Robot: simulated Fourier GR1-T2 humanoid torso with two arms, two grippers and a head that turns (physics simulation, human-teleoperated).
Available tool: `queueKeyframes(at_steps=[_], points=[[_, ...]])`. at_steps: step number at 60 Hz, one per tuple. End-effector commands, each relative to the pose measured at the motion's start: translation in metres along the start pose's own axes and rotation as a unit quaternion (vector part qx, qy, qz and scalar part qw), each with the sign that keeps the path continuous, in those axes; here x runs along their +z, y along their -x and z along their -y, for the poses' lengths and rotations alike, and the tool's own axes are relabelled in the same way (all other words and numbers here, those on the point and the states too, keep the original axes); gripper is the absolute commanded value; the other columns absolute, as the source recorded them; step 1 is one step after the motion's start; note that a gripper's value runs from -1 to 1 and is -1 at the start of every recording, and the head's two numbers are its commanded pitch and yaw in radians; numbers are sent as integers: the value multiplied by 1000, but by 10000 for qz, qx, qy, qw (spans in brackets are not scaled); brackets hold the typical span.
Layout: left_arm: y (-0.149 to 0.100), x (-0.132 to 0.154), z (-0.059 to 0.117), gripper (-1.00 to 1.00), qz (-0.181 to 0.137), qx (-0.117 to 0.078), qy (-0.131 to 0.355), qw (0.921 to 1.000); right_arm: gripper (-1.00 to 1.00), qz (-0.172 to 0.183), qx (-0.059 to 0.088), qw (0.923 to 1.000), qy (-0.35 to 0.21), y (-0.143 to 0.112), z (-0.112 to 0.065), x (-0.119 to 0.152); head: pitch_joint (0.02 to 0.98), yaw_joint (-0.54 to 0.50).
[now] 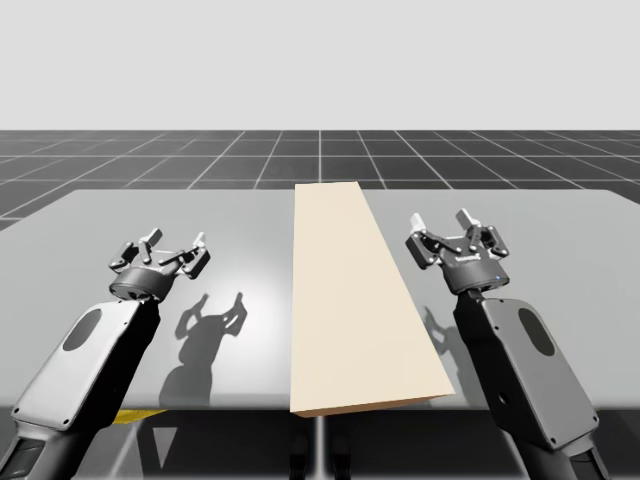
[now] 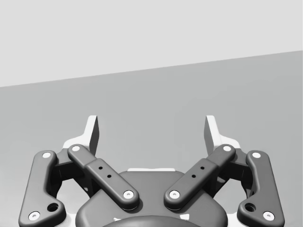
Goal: Retrieve the object from inside the box.
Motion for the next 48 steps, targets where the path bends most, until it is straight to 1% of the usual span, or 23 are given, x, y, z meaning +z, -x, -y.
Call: queueKeyframes(at_steps=[1,3,5,8,10,12,13,15,18,19,20,22,25,27,30,34,36,38,39,40,43,46,48], points=[[0,-1,-1,-1000,2,-16,-13,10000,-1000,-12,-3,10000,-36,1,-1,1,162,1],[0,-1,-1,-1000,1,-14,-21,10000,-1000,-80,-28,9999,-55,1,-3,2,162,1],[1,-1,-2,-1000,-16,-28,-39,10000,-1000,-146,60,9999,-57,1,-3,2,163,1],[4,-3,-3,-1000,-118,-62,-32,9999,-1000,-212,34,9997,-148,1,-3,2,163,1],[9,-5,-4,-1000,-369,-51,158,9992,-1000,-321,96,9992,-195,3,-3,1,165,-1],[14,-7,-5,-1000,-565,-17,323,9979,-1000,-450,21,9982,-386,5,-3,1,165,-1],[16,-7,-3,-1000,-741,58,620,9953,-1000,-563,24,9972,-484,5,-3,1,165,0],[20,-5,0,-1000,-898,-76,868,9921,-1000,-727,43,9952,-652,7,-3,2,165,0],[23,-3,7,-1000,-961,-237,1065,9894,-1000,-1025,-87,9905,-916,10,-5,3,164,0],[24,-1,11,-1000,-986,-296,1232,9870,-1000,-1072,61,9890,-1013,11,-5,4,164,0],[25,1,14,-1000,-996,-371,1339,9853,-1000,-1121,72,9875,-1107,13,-6,4,164,-1],[25,3,20,-1000,-972,-447,1502,9829,-1000,-1281,-59,9827,-1336,16,-9,5,164,-2],[26,9,29,-1000,-927,-559,1889,9760,-1000,-1370,28,9769,-1641,20,-14,7,164,-5],[26,13,36,-1000,-878,-649,2108,9714,-1000,-1466,-70,9696,-1957,23,-18,9,164,-7],[25,20,48,-1000,-792,-755,2394,9647,-1000,-1344,95,9639,-2295,26,-24,12,164,-9],[23,27,62,-1000,-750,-783,2689,9570,-1000,-1341,148,9567,-2579,28,-29,15,166,-10],[23,32,73,-1000,-724,-875,2822,9526,-1000,-1275,323,9515,-2782,30,-33,17,166,-12],[24,35,81,-1000,-710,-930,2946,9484,-1000,-1328,249,9477,-2891,31,-35,19,165,-13],[25,39,90,-1000,-720,-959,3067,9442,-1000,-1245,371,9459,-2973,32,-38,20,164,-15],[25,40,93,-1000,-712,-992,3098,9429,-1000,-1216,409,9449,-3013,33,-39,20,164,-16],[27,46,106,-1000,-679,-1133,3258,9362,-1000,-1220,327,9384,-3216,34,-43,23,164,-19],[28,52,117,-1000,-641,-1229,3389,9306,-1000,-1102,427,9350,-3344,35,-47,25,164,-29],[28,54,122,-1000,-602,-1253,3444,9285,-1000,-1078,313,9334,-3408,36,-49,26,163,-35]])
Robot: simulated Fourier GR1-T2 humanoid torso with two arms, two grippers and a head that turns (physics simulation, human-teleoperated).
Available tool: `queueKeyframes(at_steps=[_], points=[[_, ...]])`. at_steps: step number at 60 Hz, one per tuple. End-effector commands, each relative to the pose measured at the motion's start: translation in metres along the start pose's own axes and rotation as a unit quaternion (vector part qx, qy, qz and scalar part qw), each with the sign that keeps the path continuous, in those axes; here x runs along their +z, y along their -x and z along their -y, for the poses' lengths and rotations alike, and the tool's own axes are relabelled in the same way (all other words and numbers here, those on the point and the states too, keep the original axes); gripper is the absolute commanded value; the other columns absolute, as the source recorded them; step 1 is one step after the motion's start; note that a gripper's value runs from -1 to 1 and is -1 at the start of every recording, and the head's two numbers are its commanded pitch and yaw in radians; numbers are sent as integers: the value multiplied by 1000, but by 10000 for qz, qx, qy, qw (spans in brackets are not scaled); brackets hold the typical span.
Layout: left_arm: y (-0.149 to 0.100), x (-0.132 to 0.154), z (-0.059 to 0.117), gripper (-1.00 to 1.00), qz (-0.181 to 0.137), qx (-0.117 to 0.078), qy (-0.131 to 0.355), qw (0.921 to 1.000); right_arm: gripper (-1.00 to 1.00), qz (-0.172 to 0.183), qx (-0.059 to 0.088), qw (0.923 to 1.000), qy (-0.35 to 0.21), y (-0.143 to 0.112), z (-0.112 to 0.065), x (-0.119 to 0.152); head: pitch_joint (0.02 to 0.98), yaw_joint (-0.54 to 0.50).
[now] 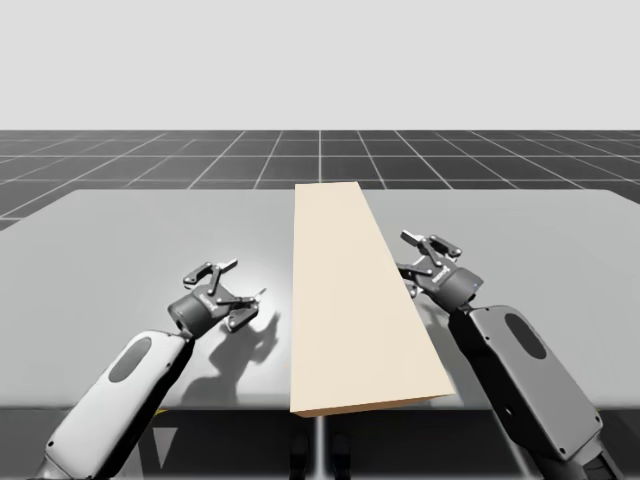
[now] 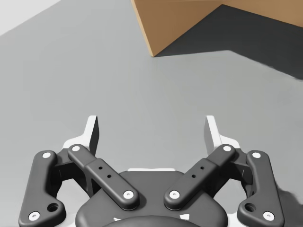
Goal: Retrieve the object from inside the box.
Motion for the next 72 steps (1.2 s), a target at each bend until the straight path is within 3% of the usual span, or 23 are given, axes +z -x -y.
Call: queueKeyframes(at_steps=[1,3,5,7,18,28,29,32,38,42,52,58,72], points=[[-4,-8,50,-1000,65,-353,593,9976,-1000,-29,73,9957,-925,16,-41,-6,163,-36],[-5,-8,55,-1000,85,-358,654,9972,-1000,19,143,9955,-936,17,-42,-7,162,-40],[-5,-8,59,-1000,104,-372,688,9969,-1000,5,96,9952,-969,17,-42,-7,161,-40],[-5,-9,65,-1000,126,-391,756,9963,-1000,65,165,9952,-962,18,-43,-8,160,-40],[-6,-12,96,-1000,283,-539,1242,9904,-1000,182,190,9947,-998,18,-42,-10,161,-42],[-19,-18,116,-1000,700,-127,1906,9791,-1000,242,254,9934,-1092,21,-46,-12,160,-35],[-22,-19,119,-1000,669,-12,2017,9772,-1000,251,282,9933,-1093,21,-46,-12,159,-34],[-25,-24,121,-1000,687,-2,2129,9747,-1000,271,281,9932,-1100,21,-46,-12,161,-33],[-25,-35,122,-1000,639,103,2318,9706,-1000,304,309,9929,-1105,21,-46,-12,164,-31],[-22,-46,120,-1000,691,285,2460,9664,-1000,350,365,9925,-1109,21,-47,-13,170,-30],[-9,-64,113,-1000,554,272,2623,9630,-1000,412,411,9919,-1132,20,-48,-13,185,-28],[-10,-73,112,-1000,541,185,2733,9602,-1000,428,438,9917,-1130,20,-49,-13,190,-28],[-16,-96,100,-1000,563,244,2821,9574,-1000,464,515,9911,-1138,21,-51,-13,211,-29]])
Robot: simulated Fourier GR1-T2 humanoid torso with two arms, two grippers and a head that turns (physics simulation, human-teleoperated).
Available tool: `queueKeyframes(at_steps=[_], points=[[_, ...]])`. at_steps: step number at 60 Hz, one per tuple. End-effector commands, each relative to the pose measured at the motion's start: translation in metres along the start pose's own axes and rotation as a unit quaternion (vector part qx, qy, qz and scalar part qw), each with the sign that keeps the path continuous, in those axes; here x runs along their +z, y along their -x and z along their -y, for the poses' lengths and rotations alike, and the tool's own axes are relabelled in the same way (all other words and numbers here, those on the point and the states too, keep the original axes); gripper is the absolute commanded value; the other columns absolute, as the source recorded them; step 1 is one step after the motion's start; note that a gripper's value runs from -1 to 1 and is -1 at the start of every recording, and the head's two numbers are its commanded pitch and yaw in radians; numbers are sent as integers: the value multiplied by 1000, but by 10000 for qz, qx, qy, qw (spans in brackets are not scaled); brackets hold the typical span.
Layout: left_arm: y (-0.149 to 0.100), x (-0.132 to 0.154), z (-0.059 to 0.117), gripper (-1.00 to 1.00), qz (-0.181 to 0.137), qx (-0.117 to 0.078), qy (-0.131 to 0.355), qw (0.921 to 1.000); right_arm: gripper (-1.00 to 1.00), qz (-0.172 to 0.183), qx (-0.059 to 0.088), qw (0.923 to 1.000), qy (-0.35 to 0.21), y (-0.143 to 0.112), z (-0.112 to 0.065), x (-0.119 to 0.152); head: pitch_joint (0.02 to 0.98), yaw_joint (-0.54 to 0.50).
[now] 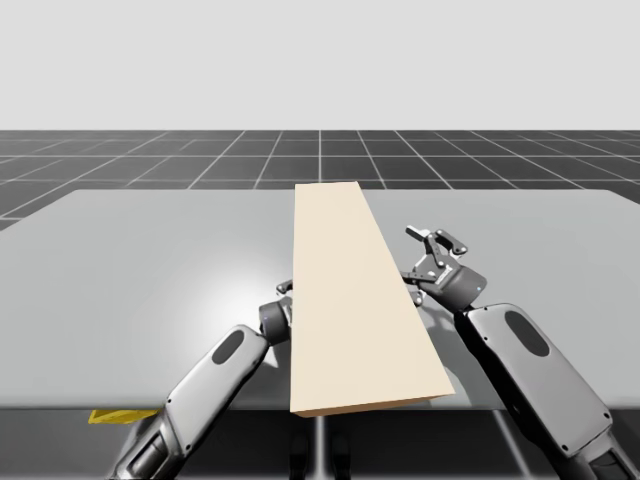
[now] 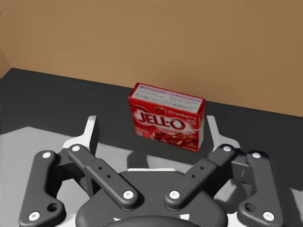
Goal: Retrieve the object from inside the box.
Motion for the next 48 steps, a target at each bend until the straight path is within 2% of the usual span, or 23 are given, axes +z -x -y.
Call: queueKeyframes(at_steps=[1,10,13,34,38,40,41,42,45,48], points=[[-2,-13,-12,-1000,15,-2,147,9999,-1000,79,-329,9964,-783,12,-58,-18,213,-30],[-2,-32,-3,-1000,17,8,393,9992,-1000,89,-308,9964,-791,12,-59,-18,226,-30],[-3,-39,-1,-1000,52,79,440,9990,-1000,97,-304,9964,-790,12,-58,-18,231,-29],[3,-62,-6,-1000,25,205,584,9981,-1000,93,-293,9962,-817,11,-60,-17,242,-40],[6,-64,-7,-1000,22,290,619,9977,-1000,91,-289,9962,-816,11,-60,-17,245,-39],[8,-64,-6,-766,70,298,575,9979,-1000,90,-283,9962,-814,11,-60,-17,245,-40],[8,-63,-6,-559,14,320,632,9975,-1000,90,-287,9962,-814,10,-60,-17,245,-39],[9,-63,-5,919,28,294,650,9974,-1000,89,-291,9962,-813,10,-60,-17,245,-38],[9,-63,-4,1000,14,300,689,9972,-1000,87,-282,9962,-815,10,-60,-17,245,-39],[9,-62,-5,1000,25,338,719,9968,-1000,90,-277,9963,-813,10,-60,-17,243,-40]])
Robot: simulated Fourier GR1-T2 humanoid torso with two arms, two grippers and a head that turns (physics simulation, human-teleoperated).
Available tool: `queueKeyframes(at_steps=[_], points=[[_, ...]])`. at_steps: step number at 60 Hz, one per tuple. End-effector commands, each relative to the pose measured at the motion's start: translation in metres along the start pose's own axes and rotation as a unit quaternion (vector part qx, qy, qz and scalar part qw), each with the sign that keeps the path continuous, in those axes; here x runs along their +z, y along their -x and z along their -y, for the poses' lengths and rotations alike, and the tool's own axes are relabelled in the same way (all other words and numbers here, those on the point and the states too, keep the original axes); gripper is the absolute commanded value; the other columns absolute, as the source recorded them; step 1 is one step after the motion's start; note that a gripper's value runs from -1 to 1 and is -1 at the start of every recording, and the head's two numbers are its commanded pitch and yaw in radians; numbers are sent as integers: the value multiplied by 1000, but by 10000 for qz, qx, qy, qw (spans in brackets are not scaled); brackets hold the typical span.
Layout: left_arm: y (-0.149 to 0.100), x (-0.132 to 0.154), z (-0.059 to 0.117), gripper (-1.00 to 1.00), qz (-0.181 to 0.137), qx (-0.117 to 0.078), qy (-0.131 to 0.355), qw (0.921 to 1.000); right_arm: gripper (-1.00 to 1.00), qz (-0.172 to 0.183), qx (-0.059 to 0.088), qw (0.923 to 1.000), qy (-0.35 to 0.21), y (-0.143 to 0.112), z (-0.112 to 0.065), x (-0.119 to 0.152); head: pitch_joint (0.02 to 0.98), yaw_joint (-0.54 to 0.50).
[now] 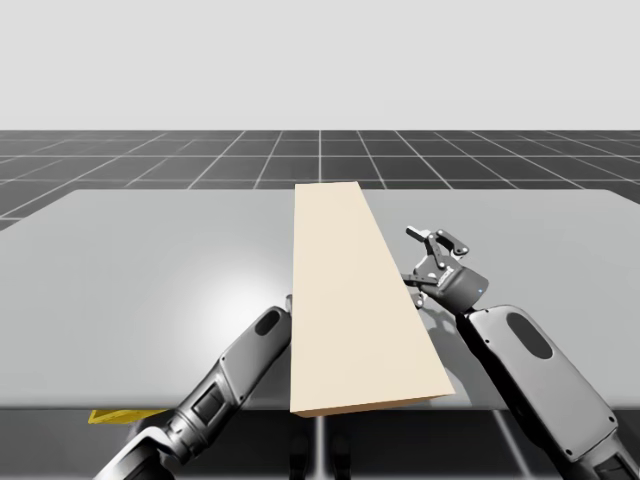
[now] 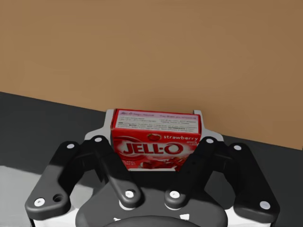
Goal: Retrieve the object from inside the box.
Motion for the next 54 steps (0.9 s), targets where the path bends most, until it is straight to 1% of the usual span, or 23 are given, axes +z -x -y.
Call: queueKeyframes(at_steps=[1,6,9,13,16,17,18,19,21,29,31,33,34,35,37,41,42,44,50,51,52,54], points=[[3,-5,3,1000,-79,42,332,9994,-1000,85,-417,9962,-758,10,-59,-20,244,-41],[-2,-1,1,1000,-63,28,274,9996,-1000,94,-410,9963,-754,9,-58,-20,245,-40],[-8,4,-1,1000,-36,-47,201,9998,-1000,95,-409,9963,-754,9,-58,-20,243,-39],[-17,18,-3,1000,-19,-101,18,9999,-1000,108,-421,9963,-745,9,-58,-20,242,-38],[-18,30,-2,1000,-39,-152,-64,9999,-1000,119,-441,9963,-732,8,-57,-20,242,-37],[-18,40,-1,1000,-50,-196,-137,9997,-1000,125,-450,9963,-724,8,-57,-20,241,-36],[-18,43,-1,1000,-54,-192,-161,9997,-1000,126,-450,9963,-725,8,-57,-20,241,-36],[-17,54,0,1000,-55,-177,-254,9995,-1000,130,-454,9963,-720,8,-57,-20,241,-35],[-15,65,1,1000,-49,-231,-343,9991,-1000,135,-450,9963,-718,8,-57,-20,240,-34],[-13,115,10,1000,-36,-294,-741,9968,-1000,143,-465,9964,-699,7,-57,-20,234,-32],[-14,124,13,1000,-18,-307,-807,9963,-1000,156,-462,9965,-674,7,-56,-21,235,-30],[-15,134,17,1000,-43,-277,-894,9956,-1000,166,-510,9965,-648,7,-57,-21,234,-26],[-16,136,18,1000,-47,-267,-914,9954,-1000,165,-510,9965,-643,7,-57,-21,234,-25],[-16,143,22,1000,-47,-244,-971,9950,-1000,142,-558,9965,-611,7,-57,-21,232,-24],[-17,150,25,1000,-53,-276,-1021,9944,-1000,148,-565,9965,-605,7,-57,-21,230,-24],[-21,162,31,1000,-90,-270,-1126,9932,-1000,157,-554,9966,-582,6,-56,-21,228,-27],[-25,167,33,1000,-128,-265,-1189,9925,-1000,159,-550,9967,-571,6,-56,-21,228,-28],[-31,171,35,1000,-107,-305,-1235,9918,-1000,162,-535,9968,-565,6,-55,-22,227,-27],[-58,184,44,1000,-118,-229,-1349,9905,-1000,168,-523,9970,-544,6,-54,-21,223,-29],[-61,185,45,1000,-118,-270,-1376,9900,-1000,167,-528,9970,-543,6,-54,-21,223,-29],[-69,189,48,1000,-122,-327,-1400,9895,-1000,168,-523,9970,-540,6,-53,-21,222,-30],[-74,191,49,1000,-148,-330,-1433,9890,-1000,169,-521,9971,-537,6,-53,-21,221,-31]])
